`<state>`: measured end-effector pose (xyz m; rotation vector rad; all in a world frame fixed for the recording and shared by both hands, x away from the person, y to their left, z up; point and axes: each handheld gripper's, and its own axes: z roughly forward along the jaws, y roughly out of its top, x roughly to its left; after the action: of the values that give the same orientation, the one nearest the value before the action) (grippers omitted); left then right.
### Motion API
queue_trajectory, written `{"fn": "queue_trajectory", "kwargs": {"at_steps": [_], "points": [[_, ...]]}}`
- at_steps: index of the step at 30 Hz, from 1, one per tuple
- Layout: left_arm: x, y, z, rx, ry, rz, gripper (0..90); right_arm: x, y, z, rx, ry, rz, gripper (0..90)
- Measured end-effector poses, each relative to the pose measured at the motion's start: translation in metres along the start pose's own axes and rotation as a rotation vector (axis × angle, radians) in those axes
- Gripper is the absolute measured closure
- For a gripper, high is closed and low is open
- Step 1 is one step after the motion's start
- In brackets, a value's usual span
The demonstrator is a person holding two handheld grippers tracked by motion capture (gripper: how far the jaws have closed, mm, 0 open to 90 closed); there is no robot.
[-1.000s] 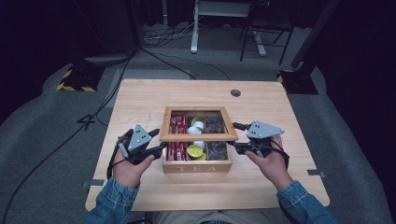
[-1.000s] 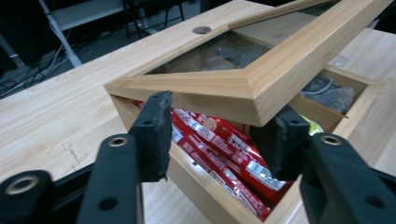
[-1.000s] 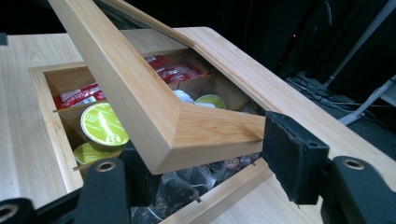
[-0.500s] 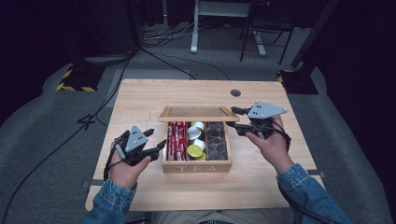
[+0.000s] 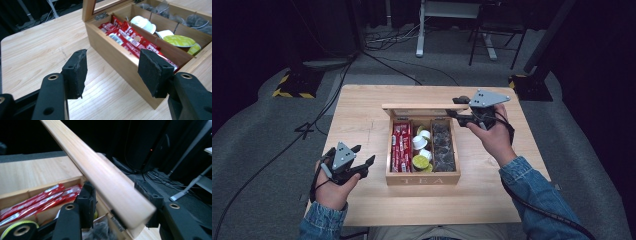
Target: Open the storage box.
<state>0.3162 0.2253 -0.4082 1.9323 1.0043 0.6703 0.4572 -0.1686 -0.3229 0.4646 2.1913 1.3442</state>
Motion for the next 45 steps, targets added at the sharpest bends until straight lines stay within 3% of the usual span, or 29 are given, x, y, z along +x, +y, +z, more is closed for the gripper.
{"fn": "queue_trajectory", "kwargs": {"at_steps": [19, 42, 45], "points": [[0.015, -0.013, 0.003, 0.017, 0.007, -0.053, 40.4, -0.037, 0.023, 0.027, 0.008, -0.100, 0.035, 48.1], [0.019, -0.035, -0.011, 0.051, 0.010, -0.053, 38.4, -0.069, 0.025, 0.057, -0.012, -0.172, 0.117, 41.3], [0.017, -0.039, -0.014, 0.051, -0.005, -0.065, 38.3, -0.076, 0.023, 0.063, -0.012, -0.183, 0.131, 41.8]]}}
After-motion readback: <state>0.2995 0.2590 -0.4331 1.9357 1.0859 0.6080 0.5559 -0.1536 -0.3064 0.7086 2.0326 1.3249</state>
